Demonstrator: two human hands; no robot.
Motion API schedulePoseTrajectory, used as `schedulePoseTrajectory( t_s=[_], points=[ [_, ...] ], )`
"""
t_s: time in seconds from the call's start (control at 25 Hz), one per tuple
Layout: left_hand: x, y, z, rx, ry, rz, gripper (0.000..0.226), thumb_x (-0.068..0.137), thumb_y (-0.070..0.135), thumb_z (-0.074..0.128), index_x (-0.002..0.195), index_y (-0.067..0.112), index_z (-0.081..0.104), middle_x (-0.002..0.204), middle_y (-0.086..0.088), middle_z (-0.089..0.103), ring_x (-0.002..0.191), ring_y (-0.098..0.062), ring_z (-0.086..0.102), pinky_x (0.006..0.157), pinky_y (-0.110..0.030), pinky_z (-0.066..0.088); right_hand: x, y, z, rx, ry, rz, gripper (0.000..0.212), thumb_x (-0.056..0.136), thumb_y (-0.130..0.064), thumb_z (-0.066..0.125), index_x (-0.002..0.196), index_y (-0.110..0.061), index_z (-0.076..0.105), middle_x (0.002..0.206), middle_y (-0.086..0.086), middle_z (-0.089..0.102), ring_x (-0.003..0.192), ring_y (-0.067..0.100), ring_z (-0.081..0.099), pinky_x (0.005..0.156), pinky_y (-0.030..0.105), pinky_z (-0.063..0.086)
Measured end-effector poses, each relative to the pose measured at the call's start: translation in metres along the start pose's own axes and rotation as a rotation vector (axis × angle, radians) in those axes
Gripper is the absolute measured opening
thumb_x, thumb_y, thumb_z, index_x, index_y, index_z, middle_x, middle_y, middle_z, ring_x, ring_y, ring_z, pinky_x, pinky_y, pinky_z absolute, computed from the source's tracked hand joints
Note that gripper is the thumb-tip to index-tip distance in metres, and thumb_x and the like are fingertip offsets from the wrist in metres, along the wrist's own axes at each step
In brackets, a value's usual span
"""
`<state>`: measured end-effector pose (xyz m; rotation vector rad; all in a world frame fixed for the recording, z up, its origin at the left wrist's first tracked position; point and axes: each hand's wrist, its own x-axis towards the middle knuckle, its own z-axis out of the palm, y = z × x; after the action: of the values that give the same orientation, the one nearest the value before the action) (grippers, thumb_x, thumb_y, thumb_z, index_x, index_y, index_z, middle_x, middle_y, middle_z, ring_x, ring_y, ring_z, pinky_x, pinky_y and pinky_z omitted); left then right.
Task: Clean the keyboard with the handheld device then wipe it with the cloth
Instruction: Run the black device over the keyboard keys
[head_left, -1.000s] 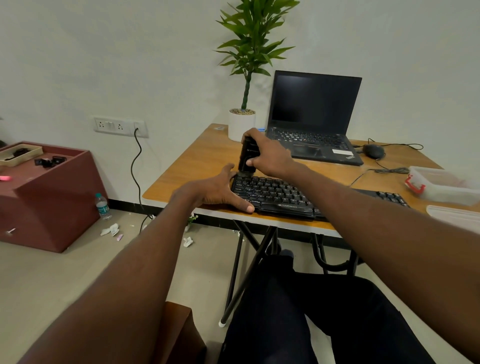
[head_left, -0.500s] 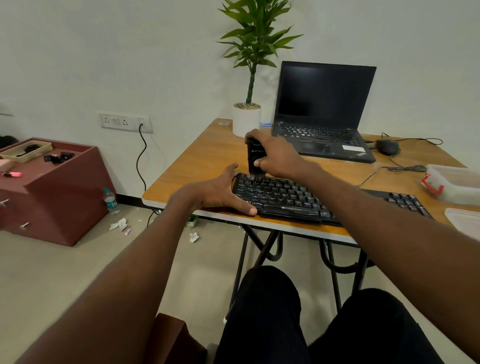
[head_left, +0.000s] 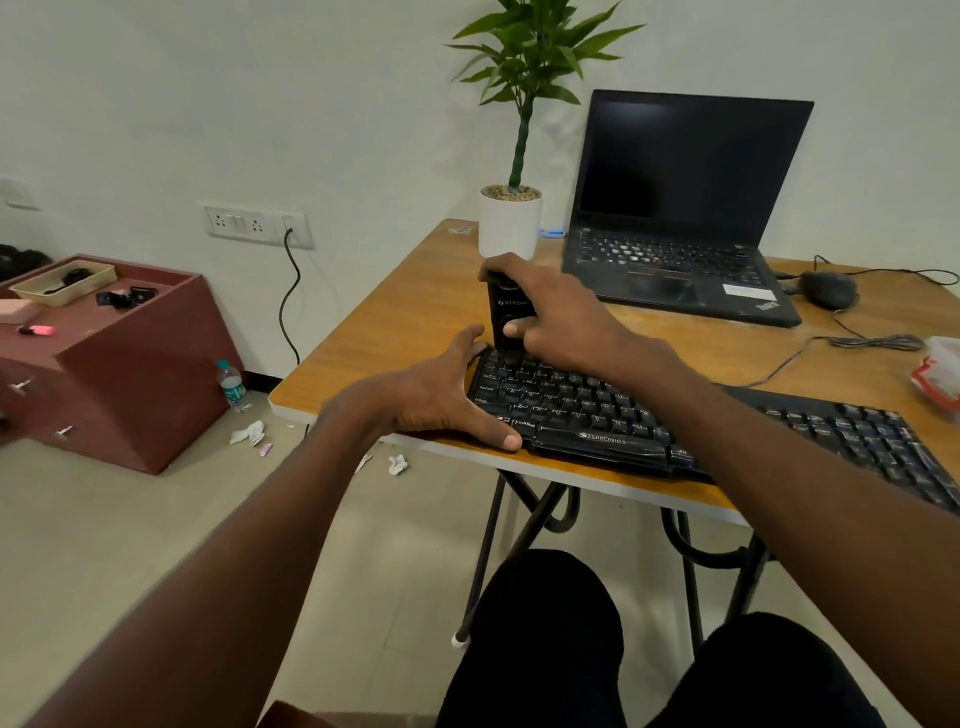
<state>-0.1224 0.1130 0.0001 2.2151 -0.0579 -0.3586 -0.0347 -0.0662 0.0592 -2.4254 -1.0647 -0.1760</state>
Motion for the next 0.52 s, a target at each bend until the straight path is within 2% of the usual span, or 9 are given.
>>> schedulePoseTrajectory(
  t_s=[0.08,0.2,0.32,0.4,0.52],
  points=[
    [0.002,0.000,0.000,0.007,-0.003,-0.006,0.162,0.045,0.061,0.101,0.162,0.049,-0.009,0.167,0.004,0.032,0.145,-0.023,0.043,0.123,-0.049,0.038,0.002,0.001,-0.003,-0.001,0.021,0.015,0.069,0.088,-0.010,0.072,0.145,-0.036,0.043,0.134,0.008,0.060,0.119,0.027,0.058,0.090,0.039,0.050],
    [0.004,-0.001,0.002,-0.024,0.007,0.072,0.158,0.048,0.055,0.104,0.161,0.052,-0.006,0.166,0.014,0.031,0.146,-0.016,0.043,0.122,-0.046,0.040,-0.003,0.003,-0.003,0.133,-0.035,-0.017,0.070,0.089,-0.008,0.072,0.144,-0.041,0.044,0.132,0.002,0.060,0.117,0.023,0.058,0.093,0.039,0.053],
    [0.003,-0.001,0.001,-0.045,0.019,0.070,0.158,0.048,0.052,0.103,0.162,0.048,-0.005,0.167,0.020,0.026,0.148,-0.015,0.039,0.124,-0.042,0.037,-0.004,0.012,-0.013,-0.030,-0.092,0.046,0.073,0.089,-0.006,0.070,0.146,-0.043,0.042,0.137,0.007,0.058,0.121,0.027,0.058,0.088,0.035,0.050],
    [0.003,0.000,0.001,-0.042,0.023,0.072,0.156,0.045,0.052,0.103,0.161,0.047,-0.001,0.166,0.018,0.027,0.147,-0.016,0.040,0.124,-0.042,0.038,-0.005,0.014,-0.021,-0.142,-0.060,0.069,0.075,0.088,-0.006,0.071,0.147,-0.043,0.042,0.139,0.009,0.057,0.122,0.031,0.058,0.087,0.037,0.051],
    [0.003,0.001,0.001,-0.061,0.023,0.068,0.153,0.044,0.052,0.104,0.159,0.048,0.003,0.165,0.017,0.029,0.146,-0.017,0.041,0.123,-0.044,0.041,-0.012,0.013,-0.021,0.003,-0.021,0.037,0.074,0.087,-0.008,0.073,0.146,-0.043,0.044,0.138,0.007,0.059,0.122,0.028,0.059,0.091,0.037,0.054]
  ],
)
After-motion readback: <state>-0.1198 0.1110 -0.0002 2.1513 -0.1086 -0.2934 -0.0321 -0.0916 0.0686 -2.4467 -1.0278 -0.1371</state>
